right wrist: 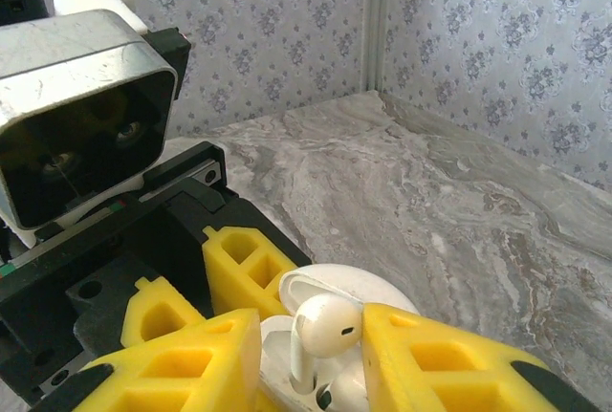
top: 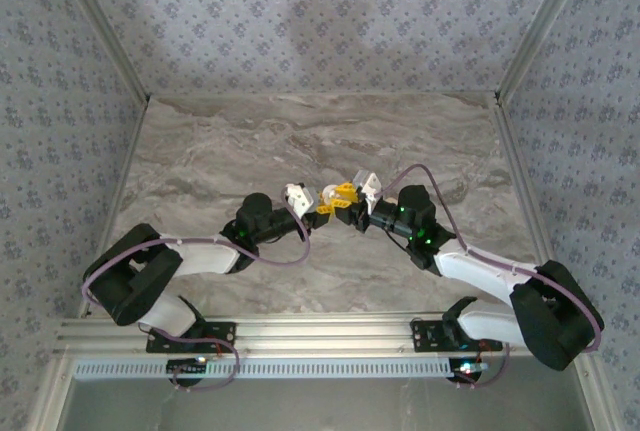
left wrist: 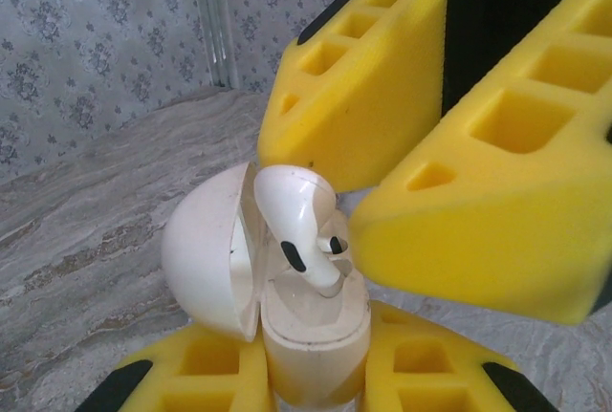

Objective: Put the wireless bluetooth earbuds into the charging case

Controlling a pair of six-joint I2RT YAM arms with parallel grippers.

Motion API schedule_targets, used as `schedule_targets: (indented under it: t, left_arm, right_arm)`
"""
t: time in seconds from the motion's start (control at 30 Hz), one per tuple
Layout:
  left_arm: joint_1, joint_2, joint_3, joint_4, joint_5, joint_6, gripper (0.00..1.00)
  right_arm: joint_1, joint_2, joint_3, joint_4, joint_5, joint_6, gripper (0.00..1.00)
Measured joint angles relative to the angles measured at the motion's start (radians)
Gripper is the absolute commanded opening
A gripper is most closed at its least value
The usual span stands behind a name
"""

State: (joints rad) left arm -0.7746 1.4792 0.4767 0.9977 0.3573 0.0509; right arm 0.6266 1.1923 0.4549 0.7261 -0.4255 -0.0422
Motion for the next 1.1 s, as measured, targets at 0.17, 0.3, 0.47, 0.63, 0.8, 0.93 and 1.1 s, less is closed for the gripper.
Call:
schedule_targets:
  t: [0.17,0.3,0.47,0.63,0.8,0.93,1.1]
  left_arm:
    - [0.000,-0.004,0.000,-0.007,-0.005,0.000,0.08]
    - [0.000,-0.008,0.000,-0.007,-0.006,0.001,0.08]
    - [0.000,-0.016,0.000,-0.006,-0.007,0.002,0.08]
    - [0.000,-0.017,0.000,-0.007,-0.007,0.005,0.08]
    - [0.000,-0.018,0.000,-0.008,-0.011,0.012,0.08]
    - [0.000,-0.018,0.000,-0.015,-0.016,0.013,0.08]
    - [0.000,-0.019,0.000,-0.034,-0.023,0.018,0.08]
  right_arm:
    - [0.000,-0.001,0.000,-0.002,0.000,0.000,0.40]
    - [0.000,-0.013,0.000,-0.013,0.000,-0.001,0.43]
    - [0.000,-0.056,0.001,-0.050,0.000,-0.004,0.47]
    - [0.000,-0.125,0.004,-0.087,-0.005,-0.004,0.50]
    - [0.000,-0.193,0.032,-0.173,-0.008,0.006,0.48]
    - [0.000,-0.224,0.102,-0.325,0.000,0.075,0.45]
    - [0.000,-0.228,0.201,-0.520,0.027,0.203,0.44]
